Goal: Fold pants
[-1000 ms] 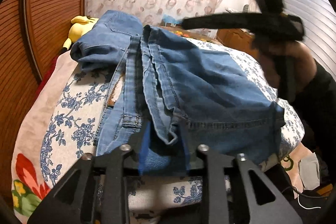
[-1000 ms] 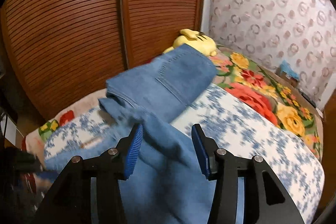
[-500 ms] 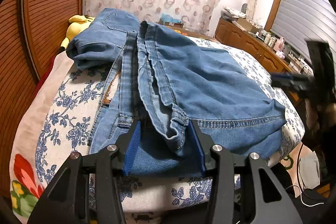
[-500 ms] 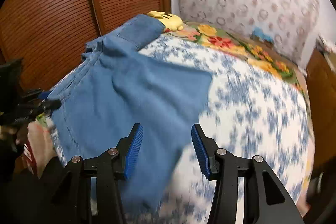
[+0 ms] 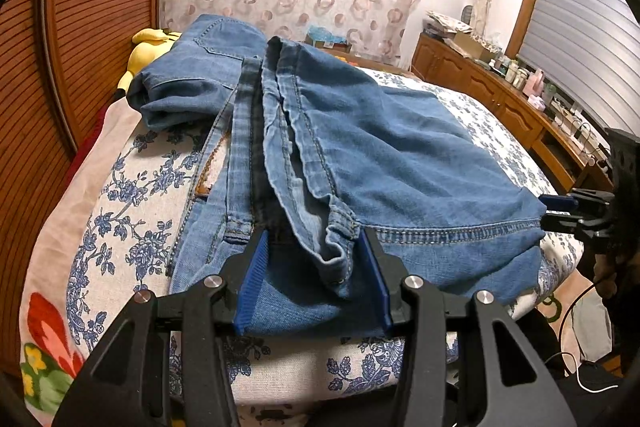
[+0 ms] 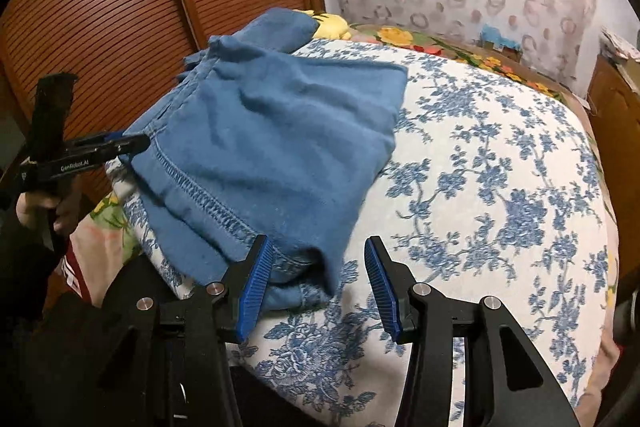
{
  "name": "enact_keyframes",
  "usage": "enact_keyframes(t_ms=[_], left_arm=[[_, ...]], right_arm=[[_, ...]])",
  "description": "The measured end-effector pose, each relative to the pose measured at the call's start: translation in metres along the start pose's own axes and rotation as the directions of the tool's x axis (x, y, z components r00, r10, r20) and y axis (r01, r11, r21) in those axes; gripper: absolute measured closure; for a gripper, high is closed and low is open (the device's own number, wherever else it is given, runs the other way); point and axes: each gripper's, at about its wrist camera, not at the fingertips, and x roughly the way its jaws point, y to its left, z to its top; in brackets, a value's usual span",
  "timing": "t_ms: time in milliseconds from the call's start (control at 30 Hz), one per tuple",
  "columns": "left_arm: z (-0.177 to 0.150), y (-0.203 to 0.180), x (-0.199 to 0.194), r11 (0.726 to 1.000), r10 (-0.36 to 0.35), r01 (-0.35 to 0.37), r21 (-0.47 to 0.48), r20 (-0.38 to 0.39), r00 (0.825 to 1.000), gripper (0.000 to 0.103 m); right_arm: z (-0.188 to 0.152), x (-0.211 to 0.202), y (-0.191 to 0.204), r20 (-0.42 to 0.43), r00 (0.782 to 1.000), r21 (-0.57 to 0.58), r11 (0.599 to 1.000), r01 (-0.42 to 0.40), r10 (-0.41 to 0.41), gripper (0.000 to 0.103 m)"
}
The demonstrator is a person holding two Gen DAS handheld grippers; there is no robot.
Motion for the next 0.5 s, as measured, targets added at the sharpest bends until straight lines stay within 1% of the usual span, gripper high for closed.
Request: enact_keyframes(t_ms=[33, 100, 167, 200, 300, 500], left_arm=[[0.0, 0.0, 0.0, 1.0, -0.001, 0.001, 0.0, 0.0, 1.0, 0.056], [0.0, 0.0, 0.0, 1.0, 0.0, 0.0, -0.002, -0.001, 1.0, 0.056], [0.0, -0.001, 0.001, 1.0, 0.002, -0.002, -0.001, 0.0, 1.0, 0.056], [0.0, 0.0, 0.001, 1.0, 0.002, -0.002, -0.002, -0.001, 1.0, 0.056], [0.0, 0.0, 0.001, 1.0, -0.001, 0.001, -0.004, 0.001, 1.0, 0.056], [-0.001, 0.001, 0.0, 1.0, 0.007, -0.007, -0.003, 0.003, 1.0, 0.056]], right_arm=[[0.0, 0.002, 0.0, -0.003, 1.0, 0.005, 1.0, -0.005, 0.005, 0.061], [0.006, 0.008, 0.004, -0.003, 1.0, 0.011, 1.0, -0.026, 0.027, 0.087], [0.006, 0.006, 0.007, 0.004, 1.0, -0.004, 1.0, -0.018, 0.018, 0.095], [0.005, 0.003, 0.009, 0.008, 1.0, -0.007, 1.0, -0.022, 0.022, 0.098], [-0.003, -0.009, 0.012, 0.02, 0.999, -0.006, 0.999, -0.035, 0.035, 0.1], [-0.022, -0.014, 0.023, 0.007, 0.999, -0.015, 0.999, -0.047, 0.047, 0.101]])
